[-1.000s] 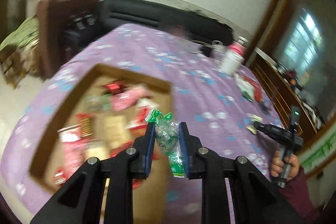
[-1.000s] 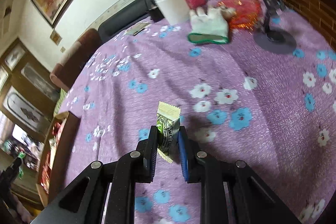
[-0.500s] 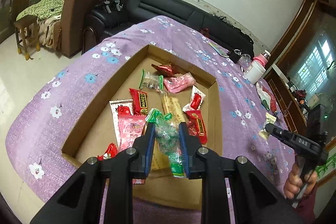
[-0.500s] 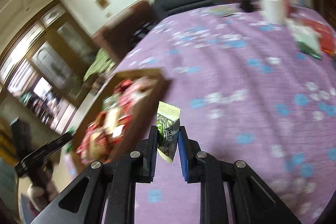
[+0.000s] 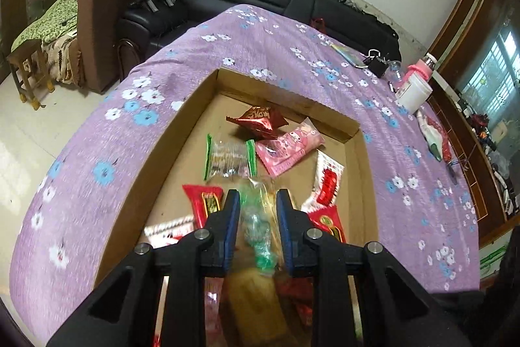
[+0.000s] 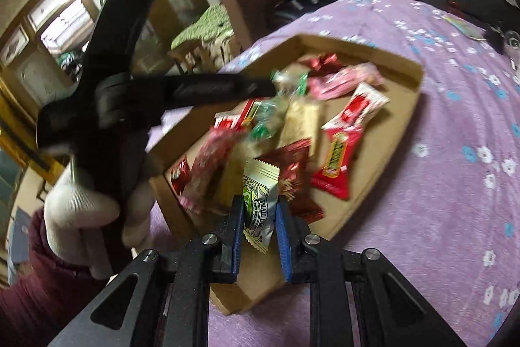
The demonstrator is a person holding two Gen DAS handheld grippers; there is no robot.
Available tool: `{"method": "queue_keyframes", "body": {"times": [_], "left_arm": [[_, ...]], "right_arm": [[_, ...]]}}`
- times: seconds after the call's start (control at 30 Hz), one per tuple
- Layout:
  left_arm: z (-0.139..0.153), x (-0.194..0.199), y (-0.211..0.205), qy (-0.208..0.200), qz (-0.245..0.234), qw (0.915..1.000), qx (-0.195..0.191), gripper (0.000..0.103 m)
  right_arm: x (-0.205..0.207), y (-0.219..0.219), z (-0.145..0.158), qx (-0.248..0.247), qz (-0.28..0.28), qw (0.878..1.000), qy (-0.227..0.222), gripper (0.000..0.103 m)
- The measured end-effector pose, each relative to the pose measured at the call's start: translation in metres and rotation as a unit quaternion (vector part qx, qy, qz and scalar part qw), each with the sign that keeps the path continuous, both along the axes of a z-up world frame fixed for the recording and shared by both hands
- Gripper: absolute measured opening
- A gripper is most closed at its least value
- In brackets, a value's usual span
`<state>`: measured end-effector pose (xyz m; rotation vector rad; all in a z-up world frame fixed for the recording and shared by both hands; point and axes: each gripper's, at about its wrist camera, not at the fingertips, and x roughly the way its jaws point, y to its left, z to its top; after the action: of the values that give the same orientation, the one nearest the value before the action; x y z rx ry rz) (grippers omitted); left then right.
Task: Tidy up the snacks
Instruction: 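Carry both green candies over the cardboard box and open both tools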
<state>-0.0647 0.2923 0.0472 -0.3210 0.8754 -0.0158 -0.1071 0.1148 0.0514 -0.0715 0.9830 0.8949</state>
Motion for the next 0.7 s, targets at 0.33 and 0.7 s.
{"method": "queue_keyframes", "body": {"times": [0.33,0.7], "left_arm": [[0.024,-0.023,0.002,-0.038,0.024,0.9990,0.009,0.070],[0.064,-0.083,-0.019,-0.110,0.149,0.9725,0.141,0.097]], "right_arm": [[-0.007,0.011,-0.007,-0.012,0.003,0.999,-0.029,0.022],[-0.024,-0.035,0.013,0.021,-0.072,0.994,-0.074,0.043]]}}
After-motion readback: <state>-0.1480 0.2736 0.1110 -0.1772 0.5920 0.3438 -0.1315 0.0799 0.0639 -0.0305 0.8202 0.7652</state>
